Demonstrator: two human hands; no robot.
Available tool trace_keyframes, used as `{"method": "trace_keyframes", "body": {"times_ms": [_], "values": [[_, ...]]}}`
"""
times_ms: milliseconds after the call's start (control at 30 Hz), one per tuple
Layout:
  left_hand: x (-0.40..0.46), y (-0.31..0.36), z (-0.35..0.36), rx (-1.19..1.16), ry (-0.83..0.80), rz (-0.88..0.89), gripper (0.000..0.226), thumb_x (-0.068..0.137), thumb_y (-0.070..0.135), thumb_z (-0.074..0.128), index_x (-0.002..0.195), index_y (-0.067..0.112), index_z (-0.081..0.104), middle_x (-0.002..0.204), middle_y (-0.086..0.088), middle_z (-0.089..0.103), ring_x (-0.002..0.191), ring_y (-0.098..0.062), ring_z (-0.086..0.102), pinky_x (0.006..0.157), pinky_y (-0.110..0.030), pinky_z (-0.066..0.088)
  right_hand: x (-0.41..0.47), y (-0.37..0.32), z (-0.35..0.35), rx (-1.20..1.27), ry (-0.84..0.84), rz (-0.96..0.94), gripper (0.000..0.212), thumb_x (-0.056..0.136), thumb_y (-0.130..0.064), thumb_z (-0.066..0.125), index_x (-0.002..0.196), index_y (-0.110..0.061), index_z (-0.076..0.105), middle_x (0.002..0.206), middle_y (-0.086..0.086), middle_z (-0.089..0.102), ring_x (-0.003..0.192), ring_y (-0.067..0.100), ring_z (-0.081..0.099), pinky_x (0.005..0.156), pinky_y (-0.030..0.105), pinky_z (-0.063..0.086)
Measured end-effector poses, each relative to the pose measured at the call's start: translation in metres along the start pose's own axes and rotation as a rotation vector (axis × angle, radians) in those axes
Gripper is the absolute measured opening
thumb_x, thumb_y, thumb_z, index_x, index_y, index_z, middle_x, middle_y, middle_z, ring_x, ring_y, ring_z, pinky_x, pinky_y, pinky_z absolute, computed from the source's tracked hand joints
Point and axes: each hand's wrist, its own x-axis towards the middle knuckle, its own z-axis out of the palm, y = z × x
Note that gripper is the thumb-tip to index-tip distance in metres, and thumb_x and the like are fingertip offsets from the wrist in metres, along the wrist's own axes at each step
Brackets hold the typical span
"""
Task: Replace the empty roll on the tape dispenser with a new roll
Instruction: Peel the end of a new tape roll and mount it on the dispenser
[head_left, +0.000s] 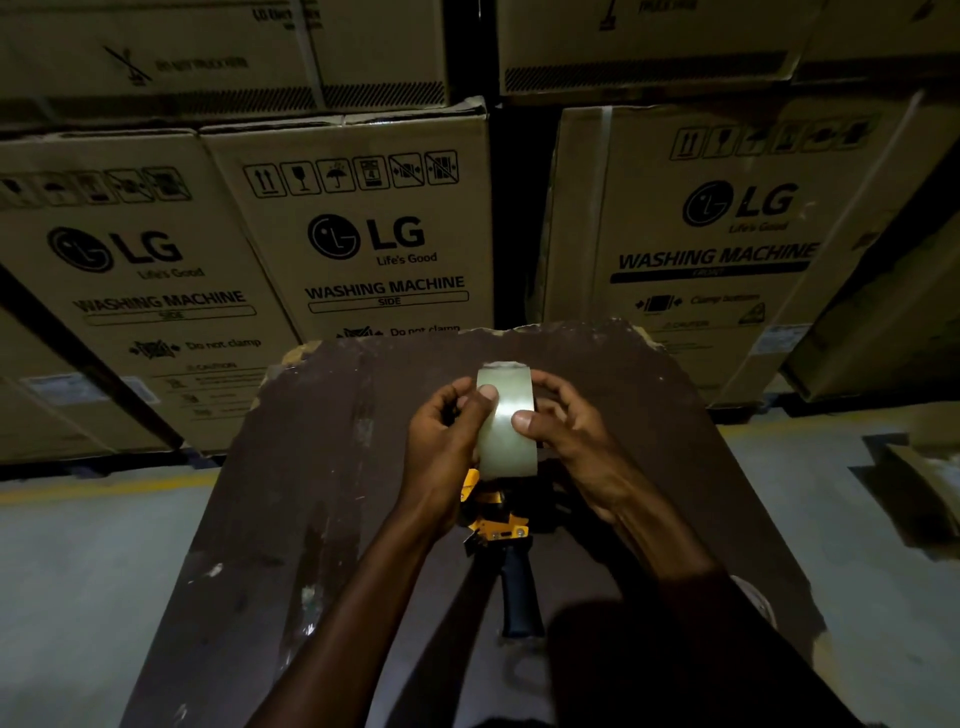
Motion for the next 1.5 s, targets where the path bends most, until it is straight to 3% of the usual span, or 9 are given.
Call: {"method": "trace_keyframes", "body": {"times_ms": [100, 300, 600, 733, 967, 1100, 1200, 1300, 1500], "values": [[0.002, 0.000, 0.000, -0.014, -0.034, -0.053, 0.061, 0.089, 0.030, 0.070, 0.142, 0.009, 0.047, 0.129, -0.013, 0.062, 0.094, -0.015, 0.071, 0.066, -0.030, 0.057, 0.001, 0.002, -0.003, -0.004, -0.009, -0.017, 0.077, 0.062, -0.044, 0.083, 0.132, -0.035, 0.054, 0.133, 0.005, 0.062, 0.115, 0.031, 0.066, 0.082, 0.050, 0.060], [0.003, 0.004, -0.004, -0.048, -0.213, -0.082, 0.056, 0.096, 0.010, 0.056, 0.148, 0.026, 0.042, 0.129, 0.004, 0.062, 0.101, -0.013, 0.067, 0.068, -0.031, 0.058, -0.002, -0.001, -0.008, -0.008, -0.100, -0.036, 0.082, 0.058, -0.036, 0.077, 0.135, -0.041, 0.050, 0.137, 0.000, 0.058, 0.117, 0.026, 0.063, 0.077, 0.042, 0.059], [0.001, 0.004, -0.007, 0.007, -0.350, -0.001, 0.038, 0.081, 0.012, 0.063, 0.112, 0.035, 0.066, 0.118, 0.000, 0.067, 0.104, -0.019, 0.065, 0.073, -0.035, 0.056, -0.003, -0.007, -0.007, 0.069, -0.076, -0.031, 0.045, 0.081, -0.029, 0.066, 0.125, -0.038, 0.060, 0.121, 0.000, 0.068, 0.099, 0.029, 0.068, 0.076, 0.050, 0.056], [0.002, 0.006, -0.009, 0.042, -0.365, 0.033, 0.036, 0.075, 0.020, 0.068, 0.108, 0.034, 0.067, 0.118, 0.001, 0.068, 0.108, -0.024, 0.063, 0.080, -0.047, 0.054, -0.004, -0.008, -0.006, 0.077, -0.071, -0.044, 0.046, 0.079, -0.025, 0.067, 0.123, -0.036, 0.062, 0.117, 0.002, 0.067, 0.096, 0.028, 0.068, 0.076, 0.052, 0.057], [0.004, 0.006, -0.008, 0.000, -0.366, 0.056, 0.027, 0.076, 0.018, 0.073, 0.102, 0.027, 0.069, 0.115, 0.003, 0.069, 0.106, -0.019, 0.066, 0.075, -0.039, 0.058, -0.006, -0.014, -0.005, 0.037, -0.069, -0.069, 0.050, 0.077, -0.024, 0.067, 0.125, -0.035, 0.062, 0.118, 0.002, 0.065, 0.089, 0.020, 0.069, 0.066, 0.040, 0.058], [0.005, 0.007, -0.005, -0.019, -0.321, 0.063, 0.015, 0.081, 0.013, 0.068, 0.087, 0.027, 0.071, 0.109, 0.011, 0.071, 0.099, -0.013, 0.068, 0.071, -0.038, 0.058, -0.006, -0.014, -0.006, -0.025, -0.080, -0.089, 0.057, 0.070, -0.032, 0.075, 0.125, -0.037, 0.062, 0.127, 0.002, 0.063, 0.102, 0.023, 0.069, 0.071, 0.040, 0.060], [0.007, 0.008, -0.006, -0.015, -0.291, 0.045, 0.011, 0.079, 0.016, 0.070, 0.078, 0.027, 0.071, 0.125, 0.002, 0.064, 0.105, -0.018, 0.066, 0.067, -0.036, 0.057, -0.007, -0.015, -0.006, -0.044, -0.103, -0.105, 0.053, 0.074, -0.023, 0.075, 0.123, -0.039, 0.063, 0.127, 0.000, 0.065, 0.106, 0.024, 0.069, 0.079, 0.046, 0.060], [0.008, 0.009, -0.008, -0.023, -0.291, 0.028, 0.010, 0.080, 0.017, 0.070, 0.076, 0.026, 0.071, 0.124, -0.002, 0.063, 0.098, -0.019, 0.065, 0.059, -0.033, 0.055, -0.008, -0.016, -0.007, -0.068, -0.132, -0.100, 0.060, 0.067, -0.032, 0.078, 0.125, -0.039, 0.063, 0.130, 0.002, 0.064, 0.109, 0.026, 0.068, 0.085, 0.050, 0.059], [0.005, 0.009, -0.008, -0.027, -0.288, 0.021, 0.009, 0.082, 0.017, 0.074, 0.078, 0.024, 0.071, 0.112, 0.004, 0.068, 0.090, -0.013, 0.068, 0.071, -0.039, 0.052, -0.008, -0.020, -0.008, -0.107, -0.156, -0.108, 0.068, 0.065, -0.037, 0.077, 0.132, -0.036, 0.061, 0.129, 0.001, 0.065, 0.107, 0.023, 0.069, 0.087, 0.045, 0.058]]}}
